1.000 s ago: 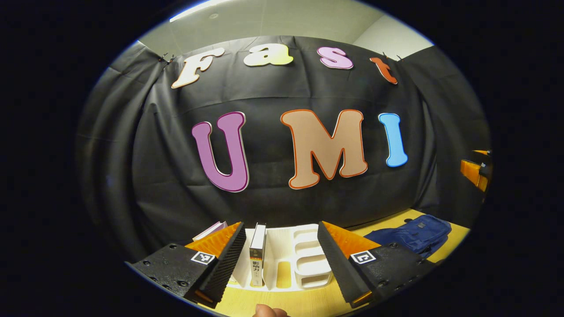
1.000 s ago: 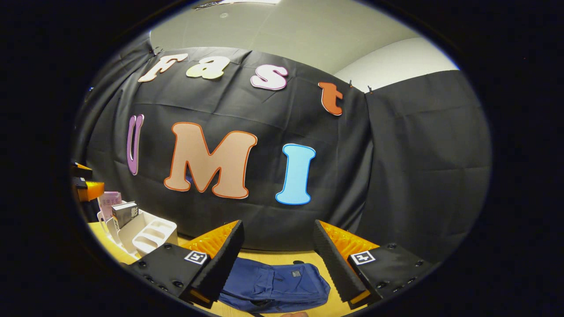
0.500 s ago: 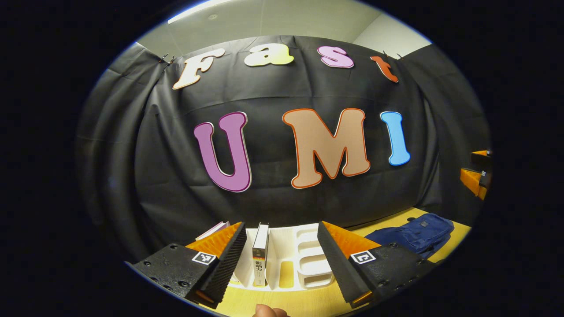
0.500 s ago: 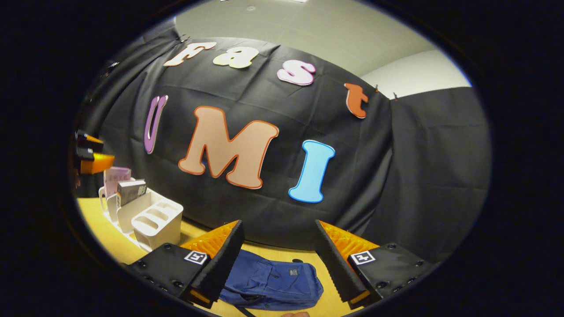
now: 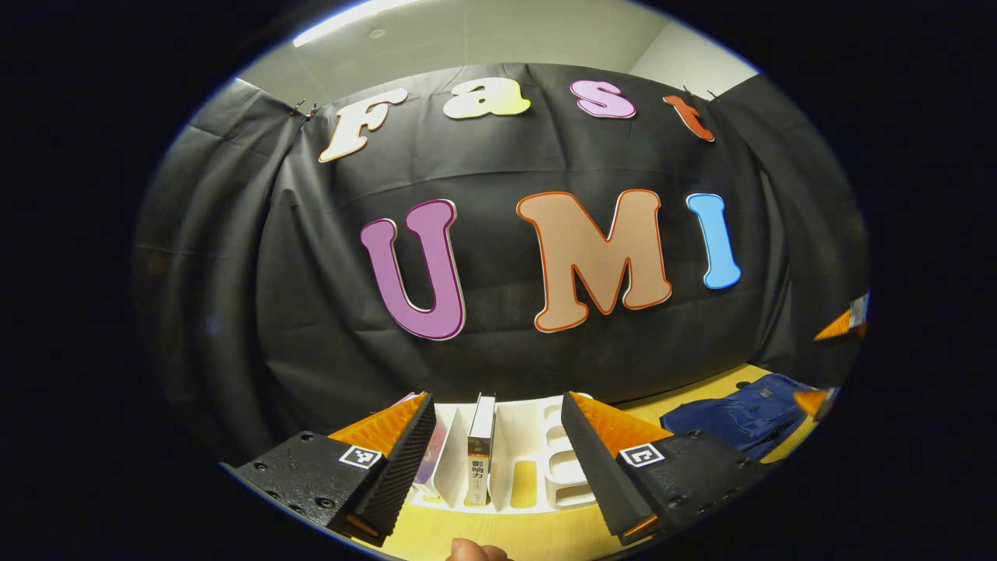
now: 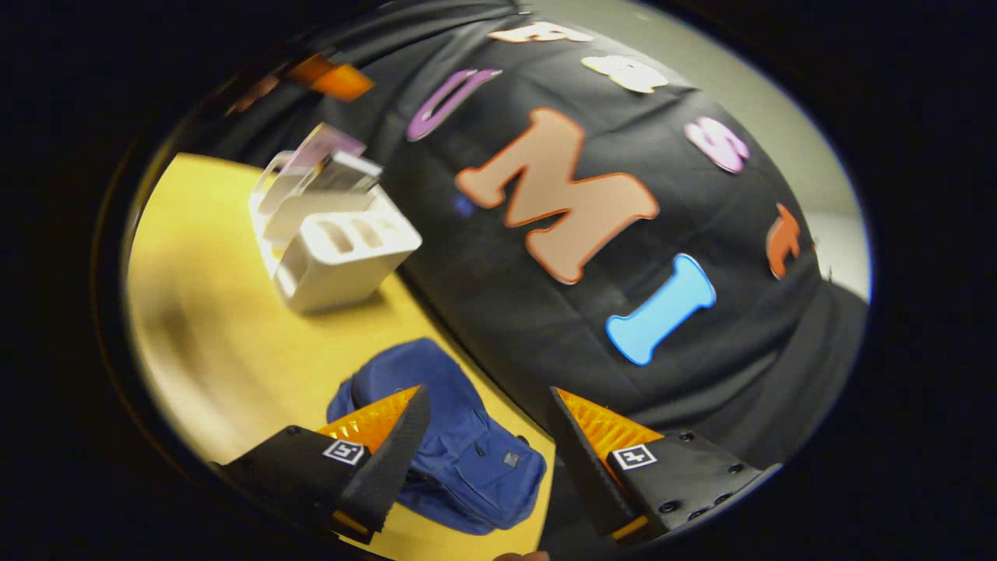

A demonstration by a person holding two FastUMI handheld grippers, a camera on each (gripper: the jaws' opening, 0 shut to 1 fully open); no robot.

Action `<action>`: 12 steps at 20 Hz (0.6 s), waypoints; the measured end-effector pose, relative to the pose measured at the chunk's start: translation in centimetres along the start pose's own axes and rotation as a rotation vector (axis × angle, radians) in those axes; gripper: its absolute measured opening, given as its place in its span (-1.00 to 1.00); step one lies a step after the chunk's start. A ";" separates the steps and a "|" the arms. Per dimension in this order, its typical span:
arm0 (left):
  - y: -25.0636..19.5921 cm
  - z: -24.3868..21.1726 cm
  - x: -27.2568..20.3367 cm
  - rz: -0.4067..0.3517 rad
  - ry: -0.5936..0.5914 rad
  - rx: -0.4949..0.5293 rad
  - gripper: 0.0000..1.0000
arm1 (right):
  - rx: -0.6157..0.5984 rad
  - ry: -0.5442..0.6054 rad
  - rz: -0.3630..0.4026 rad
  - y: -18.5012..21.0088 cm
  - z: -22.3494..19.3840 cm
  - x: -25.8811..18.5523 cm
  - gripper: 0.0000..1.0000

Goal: Open the schoolbag, grab two books from the bookshelf and put them into the schoolbag.

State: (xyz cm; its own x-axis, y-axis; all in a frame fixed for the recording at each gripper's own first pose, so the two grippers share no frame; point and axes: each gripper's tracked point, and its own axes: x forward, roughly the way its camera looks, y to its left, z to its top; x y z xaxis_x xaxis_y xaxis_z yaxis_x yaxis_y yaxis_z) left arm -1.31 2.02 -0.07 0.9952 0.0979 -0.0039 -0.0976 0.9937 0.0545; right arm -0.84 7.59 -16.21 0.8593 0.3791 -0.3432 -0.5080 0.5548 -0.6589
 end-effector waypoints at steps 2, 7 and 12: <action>0.7 -0.2 -0.3 0.016 0.007 0.005 0.89 | -0.081 0.035 0.081 2.9 -1.8 1.3 0.97; 2.2 -0.9 -0.8 0.063 0.025 0.006 0.89 | -0.206 0.170 0.170 7.6 -6.7 4.9 0.97; 3.2 -1.0 -1.1 0.092 0.029 0.017 0.89 | -0.309 0.216 0.191 9.9 -9.1 7.9 0.91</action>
State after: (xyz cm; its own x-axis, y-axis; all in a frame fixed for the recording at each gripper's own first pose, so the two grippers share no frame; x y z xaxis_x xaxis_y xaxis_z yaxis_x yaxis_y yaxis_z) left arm -2.74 5.09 -0.91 0.9814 0.1903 -0.0265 -0.1880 0.9794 0.0733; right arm 1.42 9.33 -31.58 0.7608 0.2713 -0.5895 -0.6459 0.2291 -0.7282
